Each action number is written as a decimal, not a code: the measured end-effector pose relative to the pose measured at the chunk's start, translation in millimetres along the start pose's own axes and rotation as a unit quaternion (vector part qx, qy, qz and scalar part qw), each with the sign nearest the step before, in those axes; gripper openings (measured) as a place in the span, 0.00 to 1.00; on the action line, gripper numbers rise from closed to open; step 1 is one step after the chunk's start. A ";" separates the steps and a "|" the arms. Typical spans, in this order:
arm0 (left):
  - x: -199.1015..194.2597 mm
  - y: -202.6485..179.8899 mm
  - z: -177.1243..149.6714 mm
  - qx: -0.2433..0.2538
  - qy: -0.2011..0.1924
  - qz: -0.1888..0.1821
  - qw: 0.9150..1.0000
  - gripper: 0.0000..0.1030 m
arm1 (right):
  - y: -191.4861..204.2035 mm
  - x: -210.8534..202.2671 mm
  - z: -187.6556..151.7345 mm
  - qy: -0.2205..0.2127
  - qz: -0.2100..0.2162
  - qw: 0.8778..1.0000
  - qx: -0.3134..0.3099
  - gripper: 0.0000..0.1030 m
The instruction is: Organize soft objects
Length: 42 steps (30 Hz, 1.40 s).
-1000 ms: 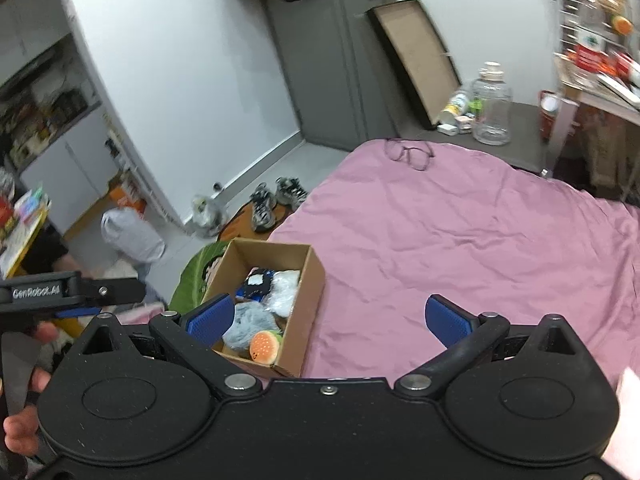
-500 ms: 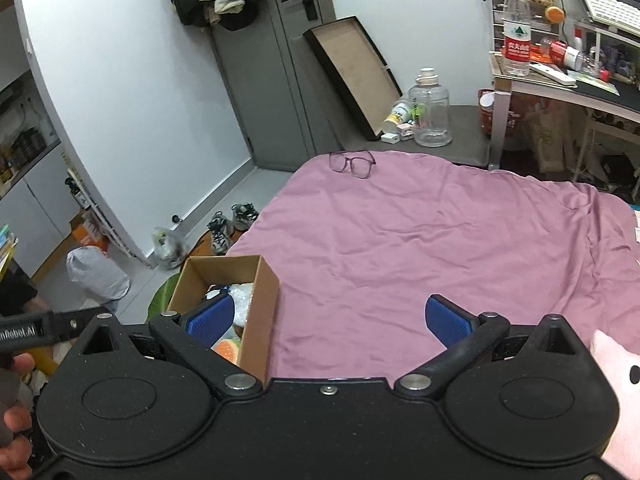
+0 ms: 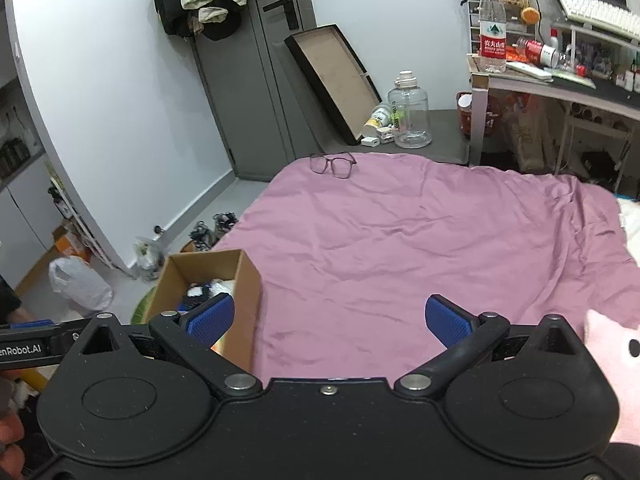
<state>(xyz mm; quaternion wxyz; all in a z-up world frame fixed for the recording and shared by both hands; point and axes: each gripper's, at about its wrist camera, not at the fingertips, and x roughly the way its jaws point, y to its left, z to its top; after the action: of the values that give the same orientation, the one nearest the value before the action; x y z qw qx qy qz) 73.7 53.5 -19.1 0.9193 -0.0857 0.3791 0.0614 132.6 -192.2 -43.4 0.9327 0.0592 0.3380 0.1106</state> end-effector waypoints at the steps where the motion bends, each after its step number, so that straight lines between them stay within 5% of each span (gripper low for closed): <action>1: 1.0 -0.6 -2.5 0.002 0.001 0.001 1.000 1.00 | 0.8 1.3 -1.9 0.002 -0.001 1.000 -0.004 1.00; 21: 32.0 -3.0 -28.5 0.011 0.030 -0.003 0.999 1.00 | 5.0 28.8 -24.5 0.032 0.011 0.996 -0.077 1.00; 42: 44.8 -1.4 -34.7 0.004 0.042 0.000 0.999 1.00 | 3.7 37.2 -25.5 0.046 0.006 0.996 -0.074 1.00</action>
<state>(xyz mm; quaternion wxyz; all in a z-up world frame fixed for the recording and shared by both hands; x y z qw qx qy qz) 81.6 47.2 -74.9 0.9029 -0.0842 0.4178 0.0560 143.3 -178.6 -85.2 0.9172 -0.0128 0.3716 0.1432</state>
